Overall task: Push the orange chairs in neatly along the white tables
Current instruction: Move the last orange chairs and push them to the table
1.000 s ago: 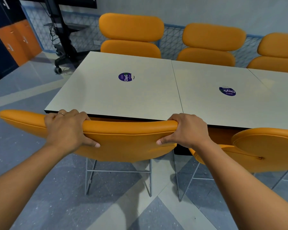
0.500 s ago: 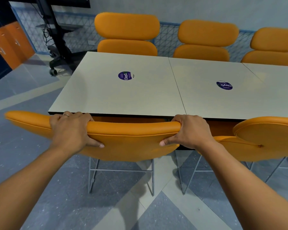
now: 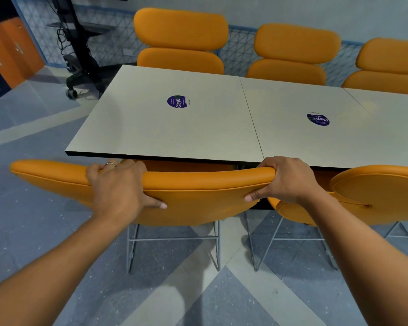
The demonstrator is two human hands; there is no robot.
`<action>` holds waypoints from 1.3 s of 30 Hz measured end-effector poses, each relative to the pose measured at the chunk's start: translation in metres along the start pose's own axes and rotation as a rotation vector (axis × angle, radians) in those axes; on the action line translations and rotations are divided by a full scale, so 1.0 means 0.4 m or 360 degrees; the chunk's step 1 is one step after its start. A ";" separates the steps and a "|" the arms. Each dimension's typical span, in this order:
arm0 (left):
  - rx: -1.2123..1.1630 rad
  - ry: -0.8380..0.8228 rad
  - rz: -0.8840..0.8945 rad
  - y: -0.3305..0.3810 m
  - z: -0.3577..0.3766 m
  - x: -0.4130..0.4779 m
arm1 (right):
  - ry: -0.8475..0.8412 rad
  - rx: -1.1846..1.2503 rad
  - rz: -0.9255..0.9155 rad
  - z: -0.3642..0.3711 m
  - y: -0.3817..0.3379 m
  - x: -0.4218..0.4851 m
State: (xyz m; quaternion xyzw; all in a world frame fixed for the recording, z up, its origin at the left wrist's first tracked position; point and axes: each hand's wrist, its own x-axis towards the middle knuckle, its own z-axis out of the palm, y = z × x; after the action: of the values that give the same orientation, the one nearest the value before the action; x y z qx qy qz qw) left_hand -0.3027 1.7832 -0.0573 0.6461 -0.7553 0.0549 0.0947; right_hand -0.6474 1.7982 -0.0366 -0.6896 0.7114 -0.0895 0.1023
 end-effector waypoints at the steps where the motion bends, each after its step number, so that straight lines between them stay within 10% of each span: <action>1: -0.0003 0.0007 0.0012 -0.006 -0.001 0.001 | 0.0031 0.0012 0.0002 0.005 -0.004 -0.003; 39: 0.0026 -0.0071 0.0032 -0.151 -0.042 -0.037 | -0.0036 0.0001 0.0043 0.027 -0.118 -0.046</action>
State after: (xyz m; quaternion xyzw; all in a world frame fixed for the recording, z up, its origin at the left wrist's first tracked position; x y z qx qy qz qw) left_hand -0.2399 1.7912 -0.0464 0.6403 -0.7632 0.0475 0.0721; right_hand -0.5983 1.8152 -0.0339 -0.6809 0.7193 -0.0807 0.1118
